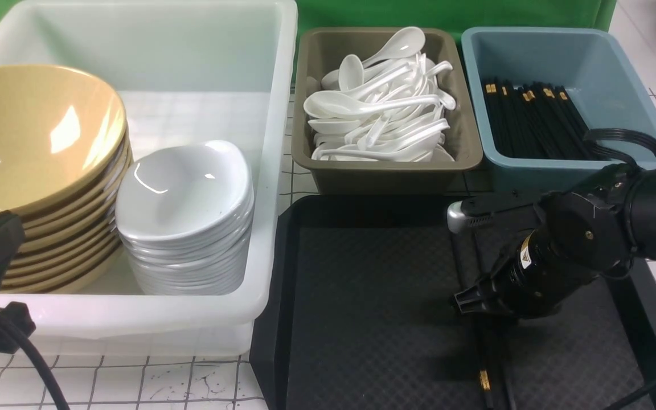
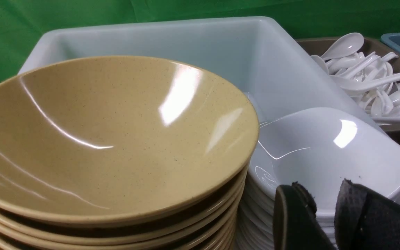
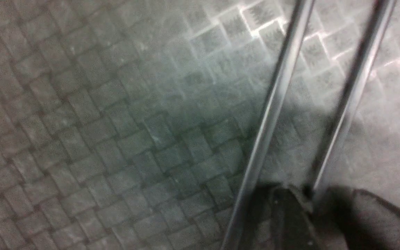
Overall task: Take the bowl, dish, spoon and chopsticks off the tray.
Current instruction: Use the right arm to grab a chopstick
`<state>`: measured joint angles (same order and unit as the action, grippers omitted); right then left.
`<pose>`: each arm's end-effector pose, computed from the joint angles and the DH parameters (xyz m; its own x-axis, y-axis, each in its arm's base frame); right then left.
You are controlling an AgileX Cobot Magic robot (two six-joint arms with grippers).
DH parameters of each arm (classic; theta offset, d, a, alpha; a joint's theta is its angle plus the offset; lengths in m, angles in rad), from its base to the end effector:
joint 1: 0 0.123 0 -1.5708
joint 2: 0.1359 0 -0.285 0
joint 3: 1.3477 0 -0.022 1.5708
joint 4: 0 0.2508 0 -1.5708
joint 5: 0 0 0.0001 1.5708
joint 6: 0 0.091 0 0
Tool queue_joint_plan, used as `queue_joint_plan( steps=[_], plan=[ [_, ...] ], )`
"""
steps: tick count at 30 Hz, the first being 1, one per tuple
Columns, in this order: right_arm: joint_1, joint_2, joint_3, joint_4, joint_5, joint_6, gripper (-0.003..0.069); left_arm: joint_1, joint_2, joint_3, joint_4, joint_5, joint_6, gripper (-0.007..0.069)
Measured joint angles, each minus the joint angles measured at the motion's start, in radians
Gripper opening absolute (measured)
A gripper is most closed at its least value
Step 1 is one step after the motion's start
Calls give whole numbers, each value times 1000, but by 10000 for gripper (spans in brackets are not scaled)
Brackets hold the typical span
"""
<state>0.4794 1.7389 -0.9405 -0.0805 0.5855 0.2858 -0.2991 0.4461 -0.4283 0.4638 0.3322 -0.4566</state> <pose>0.2808 0.1414 0.1604 -0.9311 -0.2398 -0.2749 -0.2541 0.9670 0.0173 0.0978 -0.0162 0.2984 -0.2200 0.0524 -0.9741 0.1525 0.9881 0.0187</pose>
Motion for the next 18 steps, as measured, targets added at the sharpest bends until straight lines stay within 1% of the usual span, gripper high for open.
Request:
queue_joint_plan(
  steps=[1, 2, 4, 7, 12, 18],
  plan=[
    [0, 0, 0, 1, 0, -3, 235, 0, 0, 0, 0, 0, 0, 139],
    [0, 1, 0, -2, 1, -8, 213, 0, 0, 0, 0, 0, 0, 139],
    [0, 1, -1, -5, 2, -45, 139, 0, 0, 0, 0, 0, 0, 139],
    [0, -3, -1, -3, 2, -72, 67, 0, 0, 0, 0, 0, 0, 139],
    [0, -50, 12, -3, 45, -80, 59, 0, 0, 0, 0, 0, -14, 139],
    [0, -276, 15, -26, 137, -82, 59, 0, 0, 0, 0, 0, -26, 139]
  ],
)
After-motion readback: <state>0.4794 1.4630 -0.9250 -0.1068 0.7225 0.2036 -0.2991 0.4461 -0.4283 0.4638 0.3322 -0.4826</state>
